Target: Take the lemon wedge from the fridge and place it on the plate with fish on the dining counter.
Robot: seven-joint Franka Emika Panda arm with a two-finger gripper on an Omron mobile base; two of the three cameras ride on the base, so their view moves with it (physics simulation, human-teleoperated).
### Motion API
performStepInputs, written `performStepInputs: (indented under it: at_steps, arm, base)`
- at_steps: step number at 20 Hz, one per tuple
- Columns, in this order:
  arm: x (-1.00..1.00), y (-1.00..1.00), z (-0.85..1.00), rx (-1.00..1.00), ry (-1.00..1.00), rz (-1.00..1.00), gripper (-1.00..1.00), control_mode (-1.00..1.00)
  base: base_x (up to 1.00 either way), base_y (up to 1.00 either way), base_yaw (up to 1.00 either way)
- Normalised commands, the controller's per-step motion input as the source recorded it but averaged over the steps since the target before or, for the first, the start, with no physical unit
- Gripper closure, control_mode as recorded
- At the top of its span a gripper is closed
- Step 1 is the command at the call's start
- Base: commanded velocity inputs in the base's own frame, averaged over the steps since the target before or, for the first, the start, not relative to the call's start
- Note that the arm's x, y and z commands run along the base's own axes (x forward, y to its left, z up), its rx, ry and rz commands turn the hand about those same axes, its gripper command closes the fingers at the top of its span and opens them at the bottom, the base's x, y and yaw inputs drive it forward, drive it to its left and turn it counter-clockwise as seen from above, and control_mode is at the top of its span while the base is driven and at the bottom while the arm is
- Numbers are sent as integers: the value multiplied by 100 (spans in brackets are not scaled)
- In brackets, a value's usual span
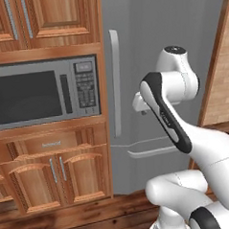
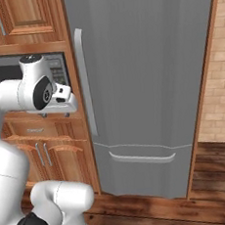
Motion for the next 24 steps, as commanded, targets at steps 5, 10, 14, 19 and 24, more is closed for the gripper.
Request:
performStepInputs:
  at_steps: [5,10,14,19,24]
  arm:
    - [13,1,0,-8,-9,0,-100,-100]
    - [26,0,7,-19,-55,4,-100,-100]
    - [37,0,0,8,-41,7,-100,-100]
    - [12,0,0,2,-4,0,-100,-100]
    - [90,0,0,29,2,0,-100,-100]
  base:
    - [0,0,0]
    - [0,0,0]
    - [0,0,0]
    - [0,0,0]
    - [0,0,0]
